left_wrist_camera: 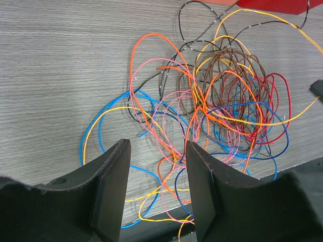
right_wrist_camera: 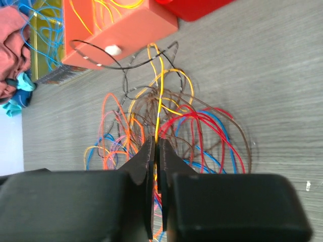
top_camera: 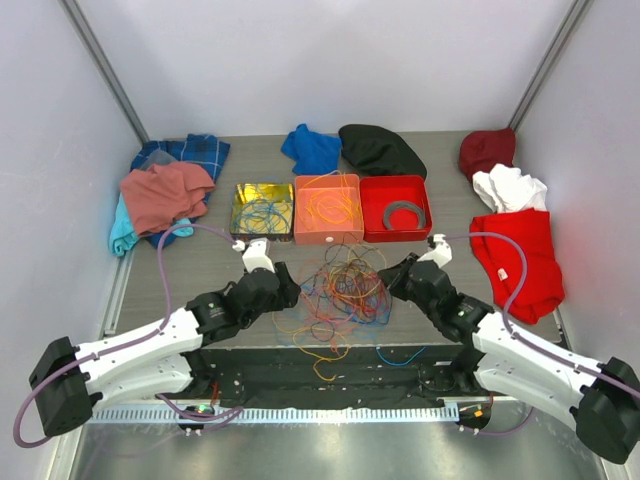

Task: Untangle the cables

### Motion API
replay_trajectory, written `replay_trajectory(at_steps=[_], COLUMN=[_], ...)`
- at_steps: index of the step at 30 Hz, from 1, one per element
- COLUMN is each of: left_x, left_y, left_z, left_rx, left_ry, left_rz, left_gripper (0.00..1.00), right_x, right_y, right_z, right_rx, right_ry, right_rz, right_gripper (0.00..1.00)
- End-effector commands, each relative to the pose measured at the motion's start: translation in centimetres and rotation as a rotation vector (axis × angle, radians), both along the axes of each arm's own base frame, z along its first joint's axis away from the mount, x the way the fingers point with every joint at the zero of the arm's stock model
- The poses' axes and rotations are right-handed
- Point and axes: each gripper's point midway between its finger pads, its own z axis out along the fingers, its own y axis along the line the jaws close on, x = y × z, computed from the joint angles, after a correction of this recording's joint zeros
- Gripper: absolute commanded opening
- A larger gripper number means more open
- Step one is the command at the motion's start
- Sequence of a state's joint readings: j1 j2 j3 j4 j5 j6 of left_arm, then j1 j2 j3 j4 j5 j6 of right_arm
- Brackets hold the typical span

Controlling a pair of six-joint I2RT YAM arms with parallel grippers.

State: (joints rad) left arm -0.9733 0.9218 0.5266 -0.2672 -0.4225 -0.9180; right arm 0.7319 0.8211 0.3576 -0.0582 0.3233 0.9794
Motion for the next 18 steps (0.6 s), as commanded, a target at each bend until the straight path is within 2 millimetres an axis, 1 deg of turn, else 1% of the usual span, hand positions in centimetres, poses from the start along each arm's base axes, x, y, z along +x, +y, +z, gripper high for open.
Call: replay_trajectory(at_steps=[1,2,3,5,6,8,9,11,12,13,14,15,16,17,18], left_x=[0.3,0.3,0.3,0.3,0.3,0.3,0.5,0.6,0.7,0.9,1.1,1.1,1.3,1.4,1.5], left_y=[-0.3,-0.3,-0.3,0.1,0.3,0.7,1.1,1.4,1.6,1.8,1.8,1.8,1.7,1.6,1.4], left_z=[1.2,1.4,1.5,2.0,2.2,2.9,3.2,4.4,4.8,5.3,6.3,6.9,7.4,8.5,9.1], left_rx=[-0.047,-0.049,-0.05,-0.053,-0.052,-0.056,-0.05,-0.06,-0.059,-0.051,-0.064,-0.066,-0.066,-0.087,-0.095], left_ry=[-0.026,-0.029,-0.032,-0.041,-0.049,-0.066,-0.08,-0.112,-0.125,-0.147,-0.17,-0.184,-0.204,-0.231,-0.246], left_rz=[0.016,0.017,0.017,0.022,0.029,0.036,0.047,0.052,0.055,0.059,0.059,0.055,0.045,0.041,0.034], left_gripper=[0.52,0.51,0.51,0.52,0.52,0.52,0.52,0.52,0.52,0.52,0.52,0.53,0.53,0.54,0.54], right_x=[2.7,3.0,3.3,3.4,3.5,3.2,2.7,2.1,1.3,1.0,0.6,-0.3,-0.4,-0.8,-1.5], right_y=[0.5,0.3,0.5,0.3,0.0,-0.3,-0.5,-0.6,-0.7,-0.5,-0.6,-0.8,-0.7,-0.8,-1.3], right_z=[8.7,9.9,12.8,15.6,18.9,21.8,25.5,28.5,32.1,33.0,34.4,37.3,37.9,39.0,41.3], right_rx=[0.043,0.009,0.019,0.001,-0.003,-0.019,-0.011,-0.023,-0.014,-0.025,-0.018,0.007,-0.004,0.003,0.027], right_ry=[-0.207,-0.241,-0.293,-0.343,-0.41,-0.461,-0.533,-0.588,-0.659,-0.667,-0.693,-0.745,-0.748,-0.768,-0.81], right_rz=[-0.02,-0.014,-0.011,-0.003,0.001,0.015,0.032,0.066,0.097,0.118,0.131,0.149,0.163,0.166,0.167], right_gripper=[0.01,0.01,0.01,0.01,0.01,0.01,0.01,0.01,0.01,0.01,0.01,0.01,0.01,0.01,0.01])
